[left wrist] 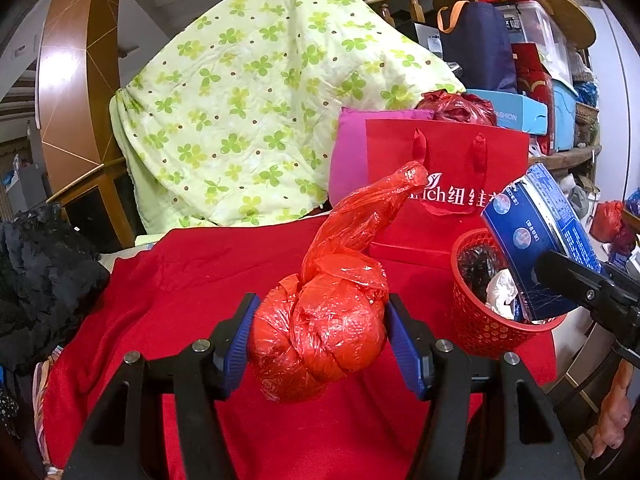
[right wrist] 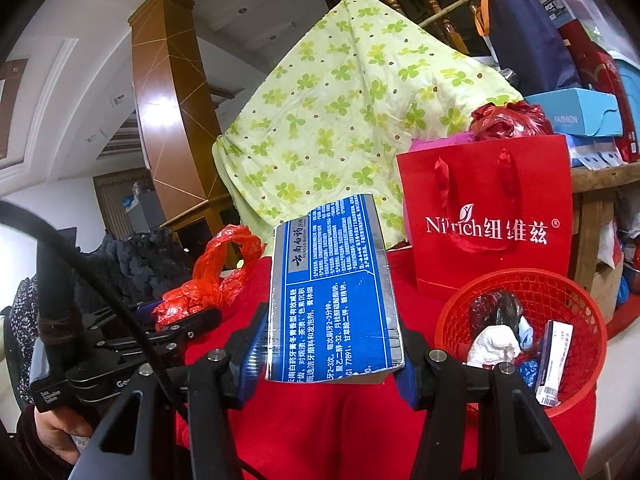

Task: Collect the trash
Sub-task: 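Carry the red bag and blue box over the red mesh basket with both tools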

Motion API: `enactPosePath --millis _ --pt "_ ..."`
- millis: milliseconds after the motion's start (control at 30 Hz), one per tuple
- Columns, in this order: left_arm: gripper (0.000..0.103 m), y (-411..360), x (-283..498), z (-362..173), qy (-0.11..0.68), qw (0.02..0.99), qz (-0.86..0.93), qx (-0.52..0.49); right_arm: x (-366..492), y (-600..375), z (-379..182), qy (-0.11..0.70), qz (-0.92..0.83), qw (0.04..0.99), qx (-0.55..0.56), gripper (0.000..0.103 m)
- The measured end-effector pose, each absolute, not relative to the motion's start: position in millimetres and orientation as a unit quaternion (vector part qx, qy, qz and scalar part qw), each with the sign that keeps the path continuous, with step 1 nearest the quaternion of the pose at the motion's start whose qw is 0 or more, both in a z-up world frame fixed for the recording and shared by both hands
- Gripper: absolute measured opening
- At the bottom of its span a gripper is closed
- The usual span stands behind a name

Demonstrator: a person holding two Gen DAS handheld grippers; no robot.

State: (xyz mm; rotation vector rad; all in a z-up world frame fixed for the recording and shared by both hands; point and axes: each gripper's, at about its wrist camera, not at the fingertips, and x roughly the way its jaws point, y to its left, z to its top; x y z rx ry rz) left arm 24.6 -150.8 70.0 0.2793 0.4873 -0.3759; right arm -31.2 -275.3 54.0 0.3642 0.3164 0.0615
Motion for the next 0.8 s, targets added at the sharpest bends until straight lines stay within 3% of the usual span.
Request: enactPosePath --millis 800 --pt "0.064 -178 28 57 0.258 0.932 -0.197 0.164 -36 -296 47 0.157 0.024 0.963 0.218 0.057"
